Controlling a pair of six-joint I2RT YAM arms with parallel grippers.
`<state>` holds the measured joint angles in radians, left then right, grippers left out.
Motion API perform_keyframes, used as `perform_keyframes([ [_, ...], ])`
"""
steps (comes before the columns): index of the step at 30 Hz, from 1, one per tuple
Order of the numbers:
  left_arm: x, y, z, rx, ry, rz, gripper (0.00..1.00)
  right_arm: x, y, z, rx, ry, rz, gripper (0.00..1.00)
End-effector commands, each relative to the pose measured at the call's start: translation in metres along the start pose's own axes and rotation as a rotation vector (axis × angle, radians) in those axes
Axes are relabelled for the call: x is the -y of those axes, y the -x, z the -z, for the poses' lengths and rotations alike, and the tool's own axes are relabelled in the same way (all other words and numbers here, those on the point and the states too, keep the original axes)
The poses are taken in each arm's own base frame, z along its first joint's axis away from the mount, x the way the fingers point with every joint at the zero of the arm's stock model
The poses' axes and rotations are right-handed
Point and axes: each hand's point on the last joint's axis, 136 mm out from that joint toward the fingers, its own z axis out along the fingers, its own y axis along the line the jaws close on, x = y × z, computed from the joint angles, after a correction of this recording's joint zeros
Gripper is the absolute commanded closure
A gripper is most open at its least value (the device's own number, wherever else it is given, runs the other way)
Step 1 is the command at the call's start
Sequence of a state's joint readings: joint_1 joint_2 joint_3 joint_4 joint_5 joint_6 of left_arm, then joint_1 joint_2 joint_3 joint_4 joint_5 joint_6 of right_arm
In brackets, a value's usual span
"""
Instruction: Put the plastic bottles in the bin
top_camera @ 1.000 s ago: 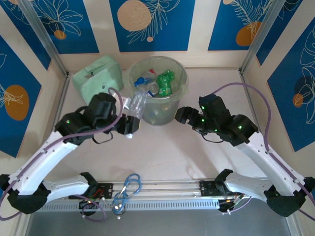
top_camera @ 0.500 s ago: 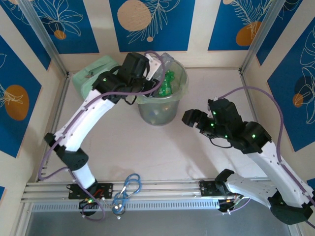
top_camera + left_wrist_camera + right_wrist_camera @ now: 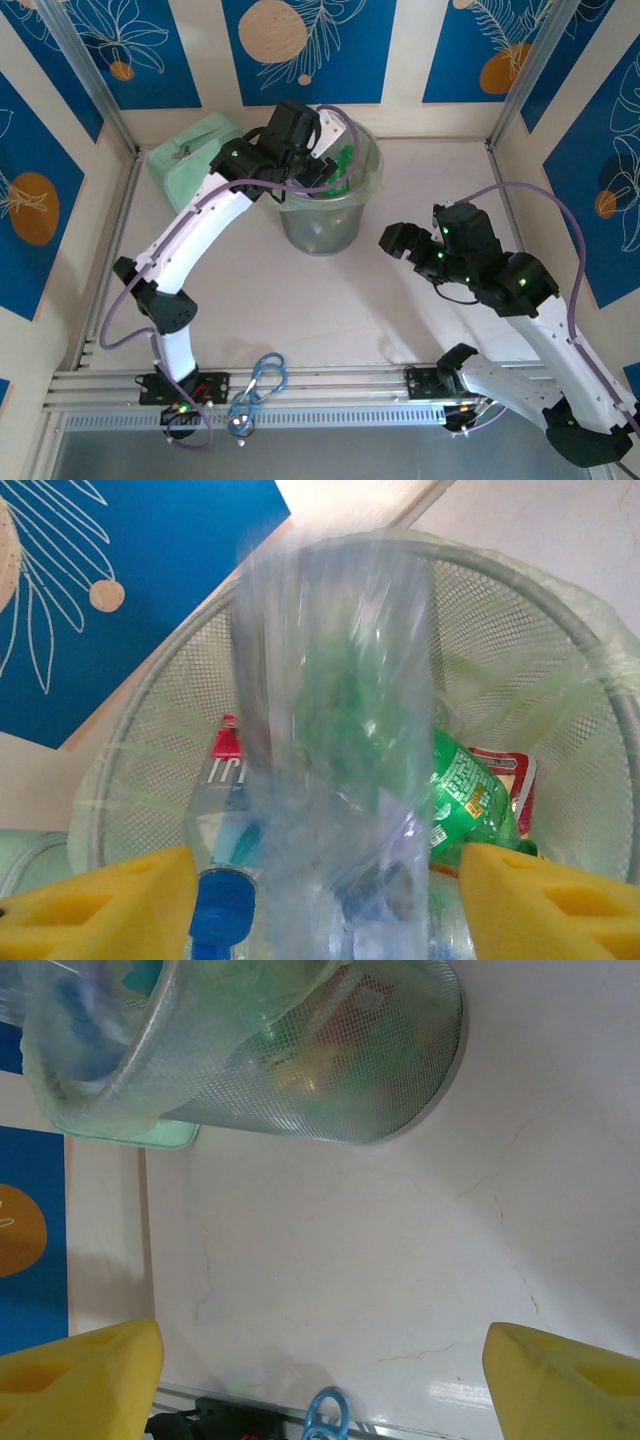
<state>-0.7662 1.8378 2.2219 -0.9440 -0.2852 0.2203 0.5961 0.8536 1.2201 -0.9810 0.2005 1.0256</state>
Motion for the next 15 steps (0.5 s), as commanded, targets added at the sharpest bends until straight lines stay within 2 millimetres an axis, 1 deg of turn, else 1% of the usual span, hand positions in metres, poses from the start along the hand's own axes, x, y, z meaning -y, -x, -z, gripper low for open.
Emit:
perform_keyframes([
  [1, 0.001, -0.003, -0.006, -0.017, -0.004, -0.019, 0.25, 0.003, -0.004, -0.001, -0.022, 0.006, -0.006, 0.16],
  [3, 0.004, -0.010, -0.009, -0.043, -0.009, -0.016, 0.19, 0.004, -0.004, -0.002, -0.023, 0.007, -0.009, 0.16],
  [5, 0.005, -0.014, -0.011, -0.052, -0.004, -0.011, 0.17, 0.004, -0.003, -0.002, -0.022, 0.008, -0.011, 0.16],
  [7, 0.002, -0.012, -0.007, -0.039, 0.011, 0.006, 0.16, 0.003, -0.003, -0.003, -0.025, 0.009, -0.013, 0.16],
  [12, -0.007, 0.007, 0.016, 0.055, 0.019, 0.095, 0.17, 0.001, -0.001, -0.007, -0.030, 0.008, -0.016, 0.16],
  [13, -0.007, 0.011, 0.020, 0.071, 0.014, 0.113, 0.18, 0.000, -0.001, -0.007, -0.029, 0.012, -0.015, 0.16],
  [15, -0.009, 0.017, 0.028, 0.099, 0.007, 0.165, 0.23, -0.008, 0.006, -0.008, -0.015, 0.032, -0.010, 0.17],
])
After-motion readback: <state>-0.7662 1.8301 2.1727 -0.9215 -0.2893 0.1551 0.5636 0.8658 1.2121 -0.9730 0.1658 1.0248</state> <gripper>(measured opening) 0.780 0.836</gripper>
